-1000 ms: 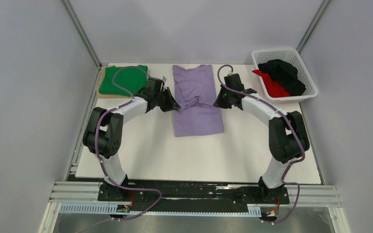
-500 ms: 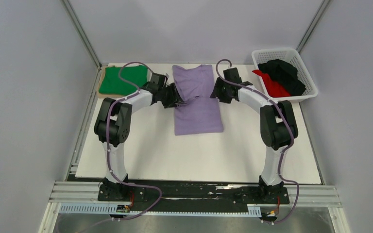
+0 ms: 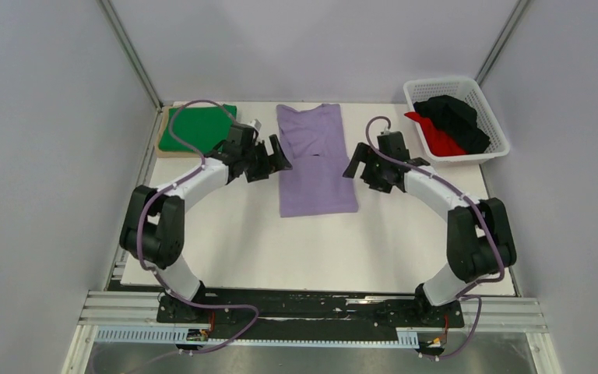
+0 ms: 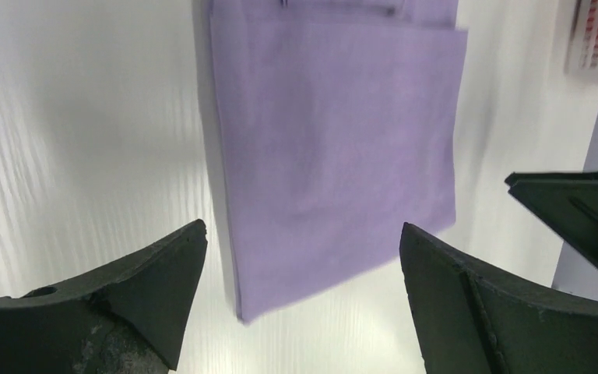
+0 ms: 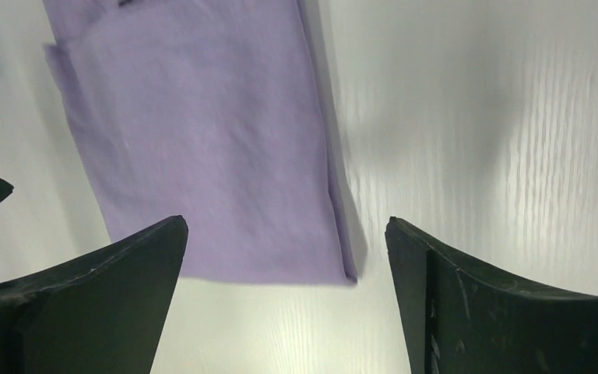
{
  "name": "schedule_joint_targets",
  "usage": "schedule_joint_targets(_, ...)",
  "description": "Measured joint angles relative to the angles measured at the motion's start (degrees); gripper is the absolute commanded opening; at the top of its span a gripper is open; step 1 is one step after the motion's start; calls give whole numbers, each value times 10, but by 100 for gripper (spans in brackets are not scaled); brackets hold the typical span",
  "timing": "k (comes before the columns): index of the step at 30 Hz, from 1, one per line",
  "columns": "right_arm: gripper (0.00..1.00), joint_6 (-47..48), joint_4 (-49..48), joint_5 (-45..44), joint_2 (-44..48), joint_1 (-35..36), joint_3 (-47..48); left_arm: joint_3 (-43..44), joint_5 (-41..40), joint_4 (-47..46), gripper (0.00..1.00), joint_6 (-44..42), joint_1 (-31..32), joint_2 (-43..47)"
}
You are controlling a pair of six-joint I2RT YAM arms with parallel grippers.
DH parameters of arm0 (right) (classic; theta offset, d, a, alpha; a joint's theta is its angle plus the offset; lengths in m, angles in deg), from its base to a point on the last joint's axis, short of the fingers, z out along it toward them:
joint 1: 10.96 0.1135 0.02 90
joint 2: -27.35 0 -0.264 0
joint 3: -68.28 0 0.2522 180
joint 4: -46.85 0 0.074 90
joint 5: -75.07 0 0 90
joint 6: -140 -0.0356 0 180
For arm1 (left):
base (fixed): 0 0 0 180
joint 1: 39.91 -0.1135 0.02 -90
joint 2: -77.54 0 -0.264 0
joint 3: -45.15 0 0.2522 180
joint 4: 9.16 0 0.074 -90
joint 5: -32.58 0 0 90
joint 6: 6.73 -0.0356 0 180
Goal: Fold and stack the t-shirts
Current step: Grab one side of the 2/3 rectangular tshirt with both arms
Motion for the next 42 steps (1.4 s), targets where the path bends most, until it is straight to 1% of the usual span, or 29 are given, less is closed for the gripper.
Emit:
schedule_joint_targets(3,95,-9,2,21,60,0,-74,-82,-17,12,100,1,36,74)
schedule_joint_targets(5,88,-13,2,31,76,0,-105,-130,-24,19,97,6,59,106)
schedule_joint_targets(9,71,-20,4,45,78,0,-144,-206,-30,19,86,24,88,123)
schedule_joint_targets(10,68,-20,3,48,77,0,-147,-219,-33,19,80,29,90,122)
schedule_joint_targets(12,63,-22,-2,51,72,0,-148,-239,-39,18,72,40,90,121)
schedule_joint_targets(13,62,-22,-7,53,68,0,-148,-242,-39,16,70,45,90,121)
schedule_joint_targets(15,58,-22,-15,53,59,0,-148,-242,-42,2,61,50,90,117)
schedule_joint_targets(19,52,-23,-28,54,28,0,-148,-241,-37,-31,51,60,92,92)
schedule_joint_targets(22,42,-26,-35,59,21,0,-148,-236,-31,-49,46,65,96,76)
schedule_joint_targets(23,40,-27,-36,60,21,0,-148,-233,-29,-54,43,65,98,71)
schedule_joint_targets(28,34,-36,-46,70,21,0,-163,-226,-25,-72,39,71,108,52)
schedule_joint_targets(30,32,-38,-51,74,22,0,-167,-223,-25,-77,34,72,110,47)
schedule_joint_targets(31,30,-39,-52,75,22,1,-168,-222,-25,-79,29,73,110,44)
schedule_joint_targets(32,27,-39,-54,76,22,1,-169,-219,-25,-80,25,74,110,40)
schedule_joint_targets(33,25,-40,-56,76,22,2,-170,-216,-25,-81,15,75,110,37)
schedule_joint_targets(35,17,-42,-56,77,22,5,-171,-208,-26,-82,1,75,111,25)
schedule_joint_targets(36,14,-42,-56,77,22,7,-171,-203,-23,-83,0,77,111,20)
schedule_joint_targets(38,3,-43,-59,76,19,10,-171,-198,-23,-84,0,77,111,16)
schedule_joint_targets(39,0,-43,-60,76,18,11,-171,-197,-23,-84,0,76,111,15)
schedule_joint_targets(42,0,-48,-66,75,19,15,-173,-198,-26,-82,0,75,113,18)
